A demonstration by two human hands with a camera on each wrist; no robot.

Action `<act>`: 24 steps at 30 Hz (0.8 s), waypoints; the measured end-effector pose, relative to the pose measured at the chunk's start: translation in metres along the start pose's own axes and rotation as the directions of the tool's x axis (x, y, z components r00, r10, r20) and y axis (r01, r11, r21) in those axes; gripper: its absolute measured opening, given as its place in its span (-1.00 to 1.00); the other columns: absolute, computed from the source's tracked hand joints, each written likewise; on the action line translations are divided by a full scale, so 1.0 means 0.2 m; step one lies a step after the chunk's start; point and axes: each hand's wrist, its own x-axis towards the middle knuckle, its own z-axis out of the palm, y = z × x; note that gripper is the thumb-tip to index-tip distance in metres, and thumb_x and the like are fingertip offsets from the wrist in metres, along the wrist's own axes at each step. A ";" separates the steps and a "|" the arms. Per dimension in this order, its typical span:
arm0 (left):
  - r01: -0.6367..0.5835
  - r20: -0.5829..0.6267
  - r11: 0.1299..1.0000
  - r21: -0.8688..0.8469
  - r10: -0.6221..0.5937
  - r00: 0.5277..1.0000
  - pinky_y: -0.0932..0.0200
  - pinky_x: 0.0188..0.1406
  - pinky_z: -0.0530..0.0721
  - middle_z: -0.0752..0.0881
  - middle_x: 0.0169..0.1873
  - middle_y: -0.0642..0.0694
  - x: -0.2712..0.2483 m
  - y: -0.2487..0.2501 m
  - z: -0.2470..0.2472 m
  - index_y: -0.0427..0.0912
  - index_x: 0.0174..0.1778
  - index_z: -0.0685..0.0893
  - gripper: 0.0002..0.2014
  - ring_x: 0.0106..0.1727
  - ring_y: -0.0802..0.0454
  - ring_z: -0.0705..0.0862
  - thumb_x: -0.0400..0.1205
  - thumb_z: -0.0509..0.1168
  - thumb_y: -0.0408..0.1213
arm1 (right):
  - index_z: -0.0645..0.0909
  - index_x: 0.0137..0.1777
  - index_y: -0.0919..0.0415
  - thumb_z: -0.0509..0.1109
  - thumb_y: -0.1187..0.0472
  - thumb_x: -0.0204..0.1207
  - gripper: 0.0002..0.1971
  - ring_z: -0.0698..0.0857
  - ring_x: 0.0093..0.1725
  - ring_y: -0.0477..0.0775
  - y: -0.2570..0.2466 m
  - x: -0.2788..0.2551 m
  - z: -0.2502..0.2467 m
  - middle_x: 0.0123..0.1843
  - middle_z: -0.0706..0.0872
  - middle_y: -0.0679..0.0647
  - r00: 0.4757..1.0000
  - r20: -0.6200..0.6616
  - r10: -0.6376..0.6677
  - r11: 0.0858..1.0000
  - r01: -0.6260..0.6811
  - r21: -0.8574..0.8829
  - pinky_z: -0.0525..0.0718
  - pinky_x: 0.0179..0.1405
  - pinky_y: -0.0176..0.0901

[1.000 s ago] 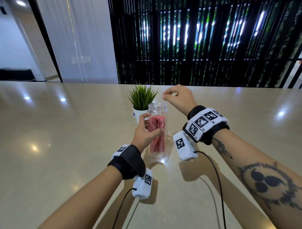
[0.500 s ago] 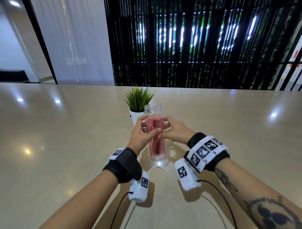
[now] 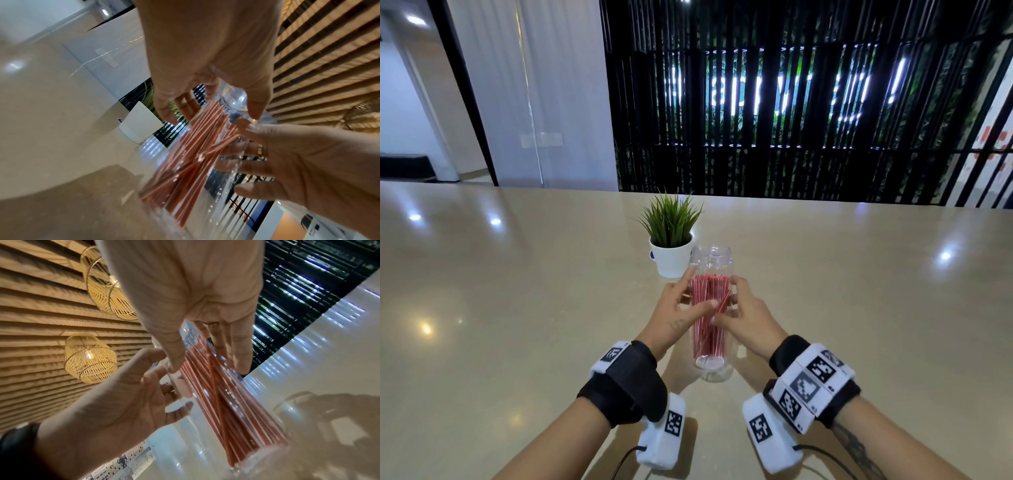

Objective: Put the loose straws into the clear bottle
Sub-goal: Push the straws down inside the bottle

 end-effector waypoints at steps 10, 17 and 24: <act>-0.143 -0.079 0.984 0.110 0.152 0.985 0.14 0.19 0.58 0.60 0.10 0.10 0.16 0.04 -0.01 0.22 0.27 0.47 -0.50 0.14 0.15 0.61 0.41 0.42 -0.03 | 0.34 0.29 0.21 0.54 0.21 0.33 -0.42 0.73 0.06 0.20 -0.01 0.18 -0.04 0.03 0.71 0.14 0.974 -0.226 -0.024 1.000 0.028 0.014 0.67 0.15 0.17; -0.149 -0.120 0.981 0.124 0.164 0.979 0.07 0.13 0.58 0.53 0.22 -0.22 0.52 0.04 -0.03 -0.11 0.49 0.37 -0.38 0.14 -0.04 0.58 0.50 0.39 -0.20 | 0.39 0.07 0.30 0.54 0.19 0.33 -0.56 0.66 -0.06 0.17 -0.01 0.48 -0.09 -0.06 0.61 0.09 0.932 -0.363 -0.013 0.999 0.030 0.039 0.68 0.02 0.08; -0.123 -0.112 0.986 0.112 0.135 0.984 0.12 0.11 0.53 0.54 0.15 -0.27 0.70 -0.08 0.03 -0.19 0.46 0.41 -0.43 0.13 -0.13 0.59 0.52 0.37 -0.25 | 0.36 0.16 0.34 0.42 0.28 0.46 -0.63 0.67 0.04 0.18 0.11 0.67 -0.06 0.10 0.69 0.24 0.932 -0.360 0.037 0.999 -0.022 0.045 0.65 0.15 0.07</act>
